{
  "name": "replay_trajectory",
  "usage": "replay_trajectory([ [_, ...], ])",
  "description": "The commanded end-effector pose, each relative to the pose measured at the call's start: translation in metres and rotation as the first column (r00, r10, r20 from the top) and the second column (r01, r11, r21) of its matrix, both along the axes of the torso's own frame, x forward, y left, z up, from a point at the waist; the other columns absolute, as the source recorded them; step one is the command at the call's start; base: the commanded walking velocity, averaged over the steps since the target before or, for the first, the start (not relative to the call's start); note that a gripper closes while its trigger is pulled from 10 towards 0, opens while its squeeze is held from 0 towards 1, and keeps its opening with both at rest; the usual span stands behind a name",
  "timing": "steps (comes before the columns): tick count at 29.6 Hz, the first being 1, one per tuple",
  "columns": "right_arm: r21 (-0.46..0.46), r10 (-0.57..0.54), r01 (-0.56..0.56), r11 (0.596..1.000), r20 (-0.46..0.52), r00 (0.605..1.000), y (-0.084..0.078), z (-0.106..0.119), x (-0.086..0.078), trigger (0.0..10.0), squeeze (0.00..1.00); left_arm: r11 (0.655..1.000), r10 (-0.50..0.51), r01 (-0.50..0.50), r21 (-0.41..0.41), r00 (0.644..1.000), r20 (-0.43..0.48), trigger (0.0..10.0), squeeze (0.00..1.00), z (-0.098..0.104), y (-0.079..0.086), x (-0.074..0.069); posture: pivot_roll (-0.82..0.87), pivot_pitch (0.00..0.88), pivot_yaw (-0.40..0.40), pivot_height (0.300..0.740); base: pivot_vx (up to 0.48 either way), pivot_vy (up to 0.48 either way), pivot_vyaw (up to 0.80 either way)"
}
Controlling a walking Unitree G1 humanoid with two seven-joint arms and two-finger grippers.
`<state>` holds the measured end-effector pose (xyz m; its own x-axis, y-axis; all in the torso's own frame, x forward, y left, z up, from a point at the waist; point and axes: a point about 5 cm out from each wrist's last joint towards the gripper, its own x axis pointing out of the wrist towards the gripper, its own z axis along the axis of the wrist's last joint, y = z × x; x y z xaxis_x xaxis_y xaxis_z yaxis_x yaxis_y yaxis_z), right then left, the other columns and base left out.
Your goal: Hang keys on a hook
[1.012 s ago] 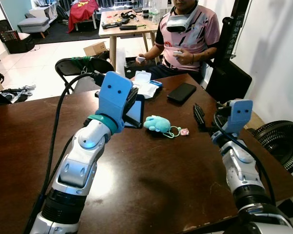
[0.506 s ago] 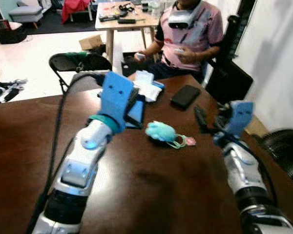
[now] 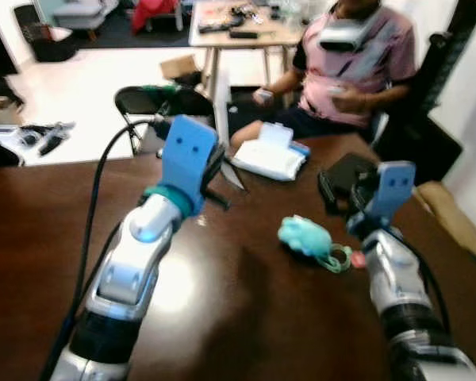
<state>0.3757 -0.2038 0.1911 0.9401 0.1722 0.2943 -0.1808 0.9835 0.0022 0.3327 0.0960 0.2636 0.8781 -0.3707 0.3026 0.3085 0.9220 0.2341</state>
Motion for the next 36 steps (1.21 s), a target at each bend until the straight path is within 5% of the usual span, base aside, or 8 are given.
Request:
replay_trajectory([
  [1, -0.001, -0.009, 0.009, 1.000, -0.016, 1.000, -0.003, -0.004, -0.001, 10.0, 0.00, 1.000, -0.010, 0.010, 0.003, 1.000, -0.002, 10.0, 0.00, -0.001, -0.002, -0.001, 0.06, 0.010, 0.128, 0.740, 0.000, 0.000, 0.00],
  [6, -0.002, -0.011, 0.011, 1.000, -0.017, 1.000, -0.004, -0.004, -0.001, 10.0, 0.00, 0.999, -0.028, 0.028, 0.017, 1.000, -0.005, 10.0, 0.00, -0.002, -0.004, -0.001, 0.06, 0.011, 0.128, 0.740, 0.000, 0.000, 0.00],
  [10, -0.007, -0.027, 0.027, 1.000, -0.026, 0.999, -0.008, -0.006, -0.002, 10.0, 0.00, 0.981, -0.154, 0.158, 0.108, 0.987, -0.047, 10.0, 0.00, -0.012, -0.013, -0.008, 0.06, 0.014, 0.127, 0.740, 0.000, 0.000, 0.00],
  [18, -0.081, -0.085, 0.078, 0.994, -0.097, 0.992, -0.021, -0.020, -0.003, 10.0, 0.00, 0.973, -0.162, 0.177, 0.149, 0.981, -0.110, 10.0, 0.00, -0.025, -0.017, -0.006, 0.06, 0.020, 0.129, 0.740, 0.000, 0.000, 0.00],
  [23, -0.144, -0.091, 0.071, 0.987, -0.138, 0.986, -0.021, -0.027, -0.003, 10.0, 0.00, 0.990, -0.099, 0.117, 0.075, 0.973, -0.209, 10.0, 0.00, -0.042, -0.008, 0.007, 0.07, 0.028, 0.123, 0.740, 0.000, 0.000, 0.00],
  [27, -0.126, -0.101, 0.084, 0.988, -0.133, 0.986, -0.025, -0.020, 0.001, 10.0, 0.00, 0.989, 0.076, -0.032, 0.141, 0.944, -0.320, 10.0, 0.00, -0.072, 0.007, 0.029, 0.07, 0.041, 0.123, 0.740, 0.000, 0.000, 0.00],
  [32, -0.121, -0.050, 0.037, 0.992, -0.110, 0.993, -0.016, -0.014, 0.003, 10.0, 0.00, 0.984, 0.139, -0.094, 0.153, 0.937, -0.320, 10.0, 0.00, -0.069, 0.018, 0.038, 0.07, 0.055, 0.120, 0.740, 0.000, 0.000, 0.00],
  [36, -0.119, 0.057, -0.071, 0.990, -0.114, 0.992, -0.002, -0.012, 0.005, 10.0, 0.00, 0.960, 0.233, -0.163, 0.226, 0.914, -0.331, 10.0, 0.00, -0.074, 0.043, 0.043, 0.07, 0.069, 0.115, 0.740, 0.000, 0.000, 0.00],
])
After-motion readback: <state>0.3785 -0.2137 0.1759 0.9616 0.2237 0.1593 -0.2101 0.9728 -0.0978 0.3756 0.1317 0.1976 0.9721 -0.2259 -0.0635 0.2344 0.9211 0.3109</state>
